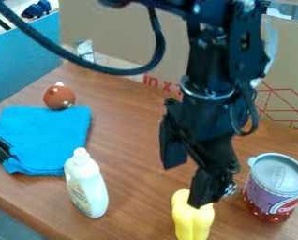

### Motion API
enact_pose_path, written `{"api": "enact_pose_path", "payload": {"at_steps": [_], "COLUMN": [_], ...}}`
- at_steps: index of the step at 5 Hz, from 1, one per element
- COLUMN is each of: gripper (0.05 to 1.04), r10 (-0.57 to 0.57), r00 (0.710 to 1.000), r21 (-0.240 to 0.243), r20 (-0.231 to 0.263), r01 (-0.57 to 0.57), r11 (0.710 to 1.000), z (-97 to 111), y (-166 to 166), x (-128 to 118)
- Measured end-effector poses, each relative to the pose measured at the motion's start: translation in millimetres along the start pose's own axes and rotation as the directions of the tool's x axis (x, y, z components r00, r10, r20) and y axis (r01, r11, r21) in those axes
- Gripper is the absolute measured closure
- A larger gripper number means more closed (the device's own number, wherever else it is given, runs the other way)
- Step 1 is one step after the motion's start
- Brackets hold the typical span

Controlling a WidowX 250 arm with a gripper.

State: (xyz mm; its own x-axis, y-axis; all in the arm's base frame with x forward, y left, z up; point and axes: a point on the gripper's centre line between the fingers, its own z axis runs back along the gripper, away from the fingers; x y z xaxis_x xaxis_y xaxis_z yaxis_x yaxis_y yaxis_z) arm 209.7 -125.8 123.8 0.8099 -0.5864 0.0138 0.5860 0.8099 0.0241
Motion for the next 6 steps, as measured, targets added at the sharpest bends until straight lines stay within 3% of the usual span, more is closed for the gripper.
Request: {"api": "enact_pose_path", "payload": {"at_steps": [3,4,6], "gripper": [0.082,0.118,0.664], "r10": [-0.038,-0.047,-0.032], "r00": [0.998,0.998,0.999], "r21": [-0.014,-0.015,-0.007], "r20": [-0.058,-0.048,-0.023], "r01": [0.037,0.046,0.031], "r11": [0.999,0.999,0.999], "z": [-43,-46,-45], "y": [6,6,6], "x": [11,18,22]}}
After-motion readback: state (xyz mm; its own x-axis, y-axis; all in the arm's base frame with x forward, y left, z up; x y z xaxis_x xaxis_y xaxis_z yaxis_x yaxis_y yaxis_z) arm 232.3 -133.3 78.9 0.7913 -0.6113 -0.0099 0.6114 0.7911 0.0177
